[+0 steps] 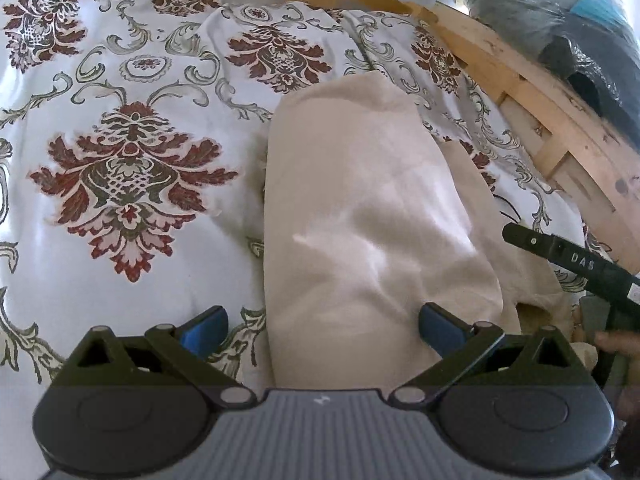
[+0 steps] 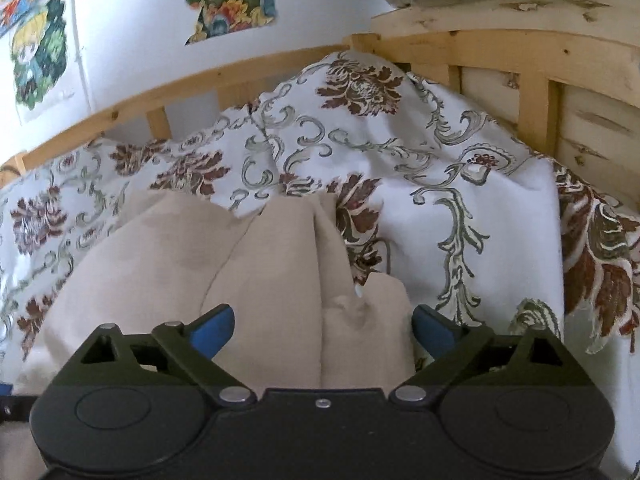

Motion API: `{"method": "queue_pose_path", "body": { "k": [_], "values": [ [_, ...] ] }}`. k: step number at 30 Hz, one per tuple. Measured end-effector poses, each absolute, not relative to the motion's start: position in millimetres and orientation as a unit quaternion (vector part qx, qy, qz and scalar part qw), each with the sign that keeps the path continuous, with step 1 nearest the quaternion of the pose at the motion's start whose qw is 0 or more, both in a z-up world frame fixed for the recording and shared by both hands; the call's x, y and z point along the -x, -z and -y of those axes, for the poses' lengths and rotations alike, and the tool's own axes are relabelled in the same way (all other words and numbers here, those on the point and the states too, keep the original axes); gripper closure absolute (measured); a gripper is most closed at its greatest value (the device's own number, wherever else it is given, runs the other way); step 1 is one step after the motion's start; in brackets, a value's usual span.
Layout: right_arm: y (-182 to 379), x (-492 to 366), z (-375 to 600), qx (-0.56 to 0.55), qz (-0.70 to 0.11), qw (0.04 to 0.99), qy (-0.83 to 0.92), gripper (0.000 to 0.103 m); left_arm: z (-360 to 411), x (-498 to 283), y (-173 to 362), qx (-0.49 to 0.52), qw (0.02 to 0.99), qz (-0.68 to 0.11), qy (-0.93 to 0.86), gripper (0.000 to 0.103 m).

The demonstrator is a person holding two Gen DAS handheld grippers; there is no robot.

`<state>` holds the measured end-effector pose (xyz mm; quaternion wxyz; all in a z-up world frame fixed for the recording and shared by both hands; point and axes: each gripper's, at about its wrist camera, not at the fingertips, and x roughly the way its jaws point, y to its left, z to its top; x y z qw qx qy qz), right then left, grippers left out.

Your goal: Fold large clothes

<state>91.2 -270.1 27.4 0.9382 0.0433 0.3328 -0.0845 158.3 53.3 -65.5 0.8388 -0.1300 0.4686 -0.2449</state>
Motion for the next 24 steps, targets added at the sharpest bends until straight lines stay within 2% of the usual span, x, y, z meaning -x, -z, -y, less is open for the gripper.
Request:
{"method": "queue_pose_path", "body": {
  "k": [6,11,17,20,23,24],
  "values": [
    [-38.6,-80.3,247.8,0.034,-0.276,0.958,0.063,0.009,-57.4,-160.4,62.3,0.130,0.838,-0.463,0.259,0.000],
    [-35.8,-125.0,268.7,-0.011,-0.343,0.939,0.001,0.014,-73.2,-168.9,55.4,0.134,0.839,-0.437,0.297,0.001],
    [-12.6,-177.0,297.8,-0.089,-0.411,0.907,-0.022,0.015,-94.2,-198.4,80.0,0.215,0.793,-0.481,0.305,0.004],
    [-4.9,-176.6,302.3,-0.125,-0.412,0.902,-0.041,0.015,-89.3,-205.0,88.6,0.217,0.777,-0.491,0.330,0.005],
    [-2.5,-173.0,295.4,-0.109,-0.409,0.905,-0.043,0.016,-77.2,-207.2,86.2,0.202,0.767,-0.494,0.356,0.022],
    [-2.5,-171.3,293.0,-0.104,-0.407,0.906,-0.042,0.021,-74.0,-208.1,84.8,0.210,0.760,-0.498,0.360,0.028]
  ]
}}
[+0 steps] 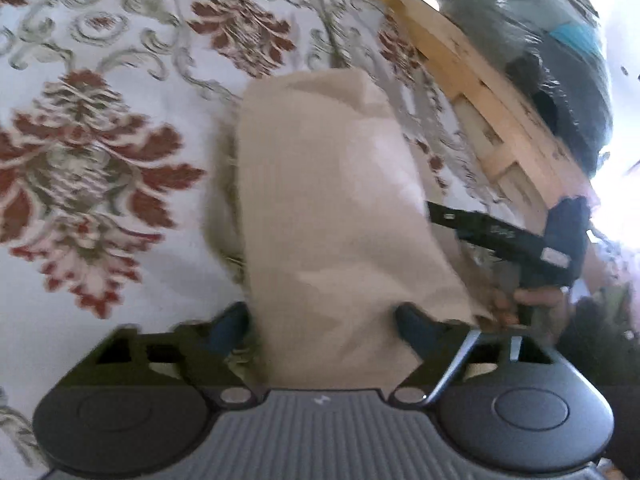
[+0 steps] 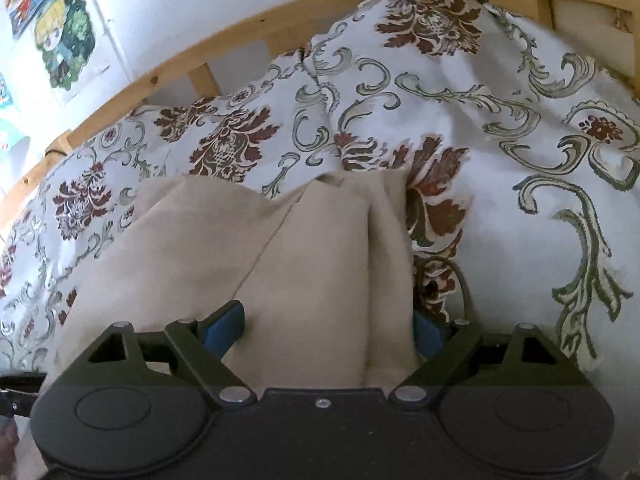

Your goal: Fold large clothes

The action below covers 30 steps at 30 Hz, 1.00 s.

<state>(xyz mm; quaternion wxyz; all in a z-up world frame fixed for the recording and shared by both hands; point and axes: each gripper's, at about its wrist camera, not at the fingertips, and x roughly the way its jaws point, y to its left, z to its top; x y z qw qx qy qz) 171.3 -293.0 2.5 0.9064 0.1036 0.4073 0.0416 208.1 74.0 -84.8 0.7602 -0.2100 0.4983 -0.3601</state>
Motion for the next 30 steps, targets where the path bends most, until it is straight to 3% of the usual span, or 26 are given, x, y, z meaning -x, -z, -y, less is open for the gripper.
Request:
{"method": "queue_pose_path", "body": {
  "k": [1,4,6,8,10,19,28,30],
  "values": [
    [-3.2,-169.7,289.5,-0.099,-0.406,0.908,-0.041,0.025,-71.8,-208.2,82.1,0.211,0.762,-0.501,0.352,0.030],
    [-6.0,-163.1,282.4,-0.088,-0.399,0.912,-0.041,0.055,-65.6,-203.5,74.4,0.189,0.775,-0.500,0.337,0.039],
    [-10.6,-157.4,274.6,-0.074,-0.393,0.915,-0.045,0.081,-63.9,-197.0,65.5,0.179,0.789,-0.486,0.331,0.046],
    [-18.5,-155.6,267.0,-0.067,-0.388,0.918,-0.050,0.095,-64.7,-192.4,54.5,0.170,0.799,-0.471,0.332,0.053],
    [-32.7,-154.9,256.1,-0.054,-0.371,0.926,-0.055,0.098,-71.2,-192.6,43.3,0.174,0.804,-0.459,0.335,0.060],
    [-92.3,-212.1,192.1,-0.083,-0.282,0.948,-0.119,0.101,-129.3,-222.0,-4.1,0.144,0.865,-0.394,0.275,0.061],
    [-42.2,-307.2,127.1,-0.063,-0.348,0.929,-0.114,0.099,-176.5,-274.6,33.4,0.155,0.859,-0.451,0.184,0.056],
    [-30.6,-312.0,121.7,-0.039,-0.359,0.927,-0.100,0.094,-179.2,-276.5,44.0,0.167,0.855,-0.462,0.169,0.053]
  ]
}}
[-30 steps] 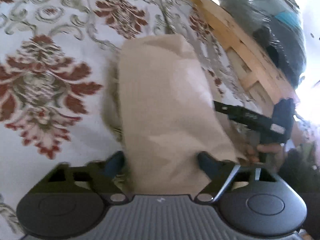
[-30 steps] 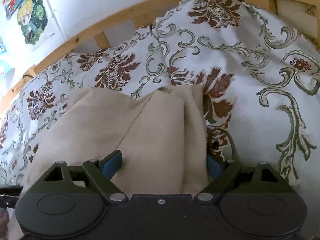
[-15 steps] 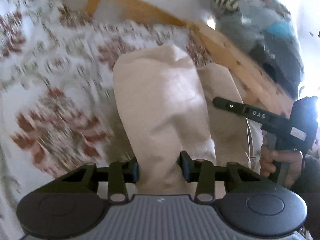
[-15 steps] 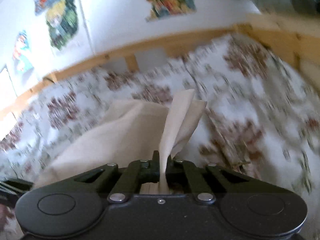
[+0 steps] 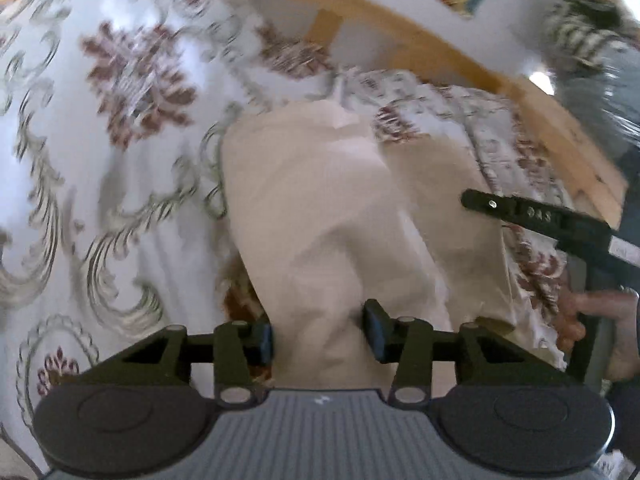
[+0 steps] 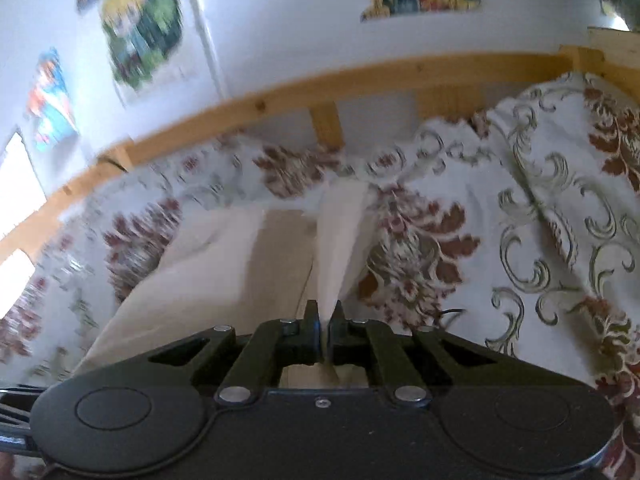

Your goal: Fold large clothes

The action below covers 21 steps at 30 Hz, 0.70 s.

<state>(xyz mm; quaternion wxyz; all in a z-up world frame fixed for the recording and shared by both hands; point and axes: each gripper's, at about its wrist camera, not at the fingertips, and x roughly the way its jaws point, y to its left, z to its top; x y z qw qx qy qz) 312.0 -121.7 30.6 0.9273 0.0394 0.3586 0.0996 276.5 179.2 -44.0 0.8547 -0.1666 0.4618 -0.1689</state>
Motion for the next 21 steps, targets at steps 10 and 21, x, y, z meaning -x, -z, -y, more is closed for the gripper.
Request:
{"method": "queue_pose_path", "body": {
  "k": [10,21],
  "values": [
    [-32.0,-260.6,139.7,0.016,-0.335,0.939,-0.073,0.038,-170.8,-254.7,22.0,0.139,0.875,-0.443,0.134,0.018],
    [-105.0,-139.0,151.8,-0.011,-0.235,0.970,-0.058,0.003,-157.7,-157.9,-65.3,0.087,0.934,-0.329,0.114,0.001]
  ]
}}
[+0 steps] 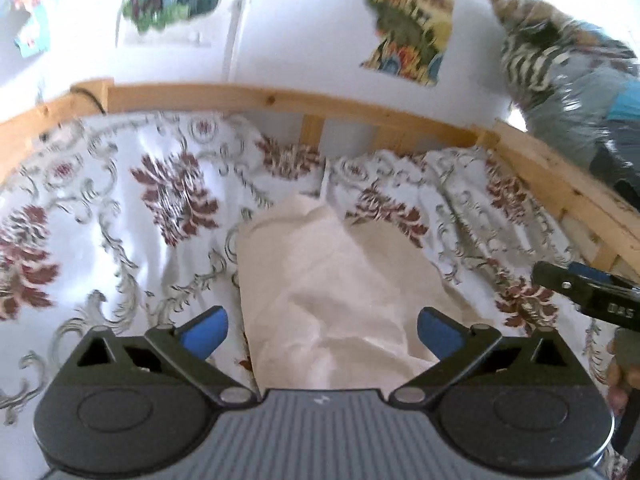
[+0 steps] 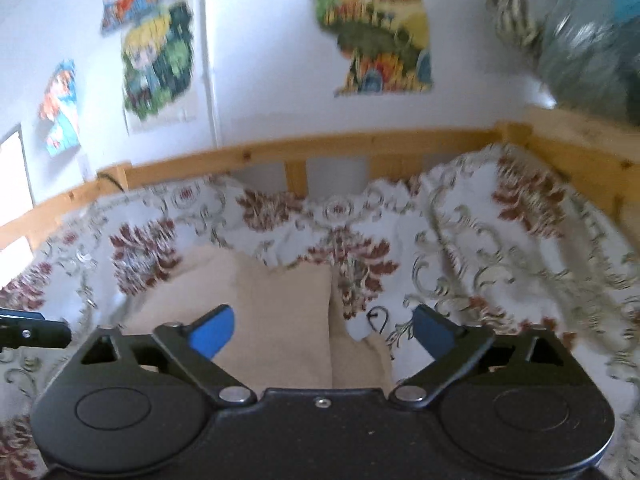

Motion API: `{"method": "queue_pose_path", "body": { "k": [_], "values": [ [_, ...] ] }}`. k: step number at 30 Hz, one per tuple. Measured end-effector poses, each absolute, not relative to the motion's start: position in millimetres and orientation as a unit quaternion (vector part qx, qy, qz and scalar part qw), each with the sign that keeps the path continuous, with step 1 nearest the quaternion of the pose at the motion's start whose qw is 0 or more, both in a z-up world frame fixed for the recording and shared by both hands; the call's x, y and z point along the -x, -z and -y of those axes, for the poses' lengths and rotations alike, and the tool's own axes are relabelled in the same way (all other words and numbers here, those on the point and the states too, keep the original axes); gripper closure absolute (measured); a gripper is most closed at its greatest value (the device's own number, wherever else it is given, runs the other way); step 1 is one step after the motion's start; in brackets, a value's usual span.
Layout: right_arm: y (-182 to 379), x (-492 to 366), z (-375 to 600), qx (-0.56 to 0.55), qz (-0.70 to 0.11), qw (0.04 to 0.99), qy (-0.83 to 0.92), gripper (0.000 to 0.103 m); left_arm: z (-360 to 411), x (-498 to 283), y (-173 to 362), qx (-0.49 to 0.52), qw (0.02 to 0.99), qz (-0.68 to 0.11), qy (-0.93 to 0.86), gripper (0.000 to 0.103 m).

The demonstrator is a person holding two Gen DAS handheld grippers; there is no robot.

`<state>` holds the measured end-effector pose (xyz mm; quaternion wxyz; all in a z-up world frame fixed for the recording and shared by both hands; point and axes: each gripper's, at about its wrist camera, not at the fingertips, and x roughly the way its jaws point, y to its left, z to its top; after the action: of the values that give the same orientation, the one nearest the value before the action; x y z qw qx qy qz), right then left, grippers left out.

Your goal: Fold large clothes

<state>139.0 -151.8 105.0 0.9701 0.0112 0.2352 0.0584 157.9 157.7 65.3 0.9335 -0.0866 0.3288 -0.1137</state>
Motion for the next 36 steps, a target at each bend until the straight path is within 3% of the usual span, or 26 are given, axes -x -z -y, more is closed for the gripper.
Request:
{"method": "queue_pose_path", "body": {
  "k": [9,18,36],
  "values": [
    [-141.3,-19.1,140.4,0.003,-0.182,0.982,-0.043,0.001,-163.2,-61.8,-90.7,0.057,0.950,-0.293,0.094,0.001],
    [-119.6,56.7,132.3,-0.023,-0.198,0.980,-0.003,0.001,-179.2,-1.2,-78.0,0.056,0.959,-0.272,0.062,0.001],
    [-99.9,61.4,134.6,-0.042,-0.231,0.972,0.007,0.001,-180.2,9.8,-54.3,0.055,0.957,-0.282,0.049,0.001]
  ]
}}
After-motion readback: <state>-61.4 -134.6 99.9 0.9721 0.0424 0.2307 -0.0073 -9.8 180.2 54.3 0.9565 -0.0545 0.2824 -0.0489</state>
